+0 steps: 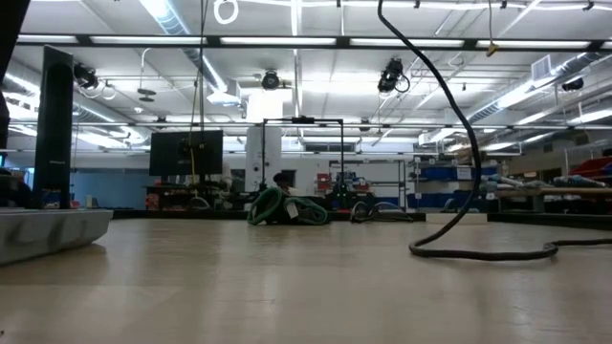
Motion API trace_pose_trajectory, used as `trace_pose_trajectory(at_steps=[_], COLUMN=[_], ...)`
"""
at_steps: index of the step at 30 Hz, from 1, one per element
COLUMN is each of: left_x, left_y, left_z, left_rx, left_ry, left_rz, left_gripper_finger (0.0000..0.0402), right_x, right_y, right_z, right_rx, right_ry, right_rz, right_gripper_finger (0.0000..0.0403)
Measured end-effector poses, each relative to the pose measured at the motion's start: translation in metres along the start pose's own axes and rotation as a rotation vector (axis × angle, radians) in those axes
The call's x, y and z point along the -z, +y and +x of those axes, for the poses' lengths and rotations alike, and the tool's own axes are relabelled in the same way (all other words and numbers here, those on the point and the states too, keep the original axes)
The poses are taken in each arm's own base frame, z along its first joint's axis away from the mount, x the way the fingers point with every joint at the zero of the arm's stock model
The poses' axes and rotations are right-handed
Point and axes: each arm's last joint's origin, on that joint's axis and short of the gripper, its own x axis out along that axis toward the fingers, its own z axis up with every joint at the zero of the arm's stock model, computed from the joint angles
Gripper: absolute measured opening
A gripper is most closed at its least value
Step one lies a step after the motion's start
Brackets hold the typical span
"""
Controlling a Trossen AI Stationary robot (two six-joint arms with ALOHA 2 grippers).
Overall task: Coil cords
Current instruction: Coil the black wire into a spool
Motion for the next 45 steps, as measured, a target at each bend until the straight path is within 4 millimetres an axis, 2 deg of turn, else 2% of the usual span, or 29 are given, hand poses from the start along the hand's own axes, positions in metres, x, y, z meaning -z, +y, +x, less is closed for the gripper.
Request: trace_pose_trajectory(at_steps=[6, 10, 15, 26, 32, 36, 45], left_x=[-0.004, -0.003, -0.003, -0.005, -0.006, -0.006, -0.008], left_y=[0.0, 0.001, 0.002, 0.002, -0.004, -0.005, -0.005], left_z=[-0.001, -0.001, 0.0, -0.001, -0.004, -0.005, -0.005], left_rx=[0.001, 0.001, -0.008, -0.008, 0.011, 0.013, 0.036], left_ry=[-0.004, -0.004, -0.01, 0.016, 0.056, 0.069, 0.021], left_rz=[-0.021, -0.018, -0.019, -0.006, 0.019, 0.013, -0.099], left_gripper_finger=[0.0, 0.0, 0.0, 0.0, 0.0, 0.0, 0.0], right_x=[-0.012, -0.028, -0.036, -0.02, -0.02, -0.013, -0.004], right_y=[0.003, 0.005, 0.013, 0.008, 0.004, 0.004, 0.004], right_z=[-0.008, -0.015, -0.02, 0.003, 0.003, 0.002, 0.006], right_rx=[0.032, 0.0, -0.022, 0.001, 0.014, 0.061, 0.058], right_ry=[-0.066, -0.096, -0.095, -0.028, -0.022, 0.065, 0.127], right_rz=[-0.061, -0.049, -0.058, -0.069, -0.098, -0.147, -0.104], right_gripper_finger=[0.0003, 0.0003, 0.0004, 0.0005, 0.0006, 0.0006, 0.0006])
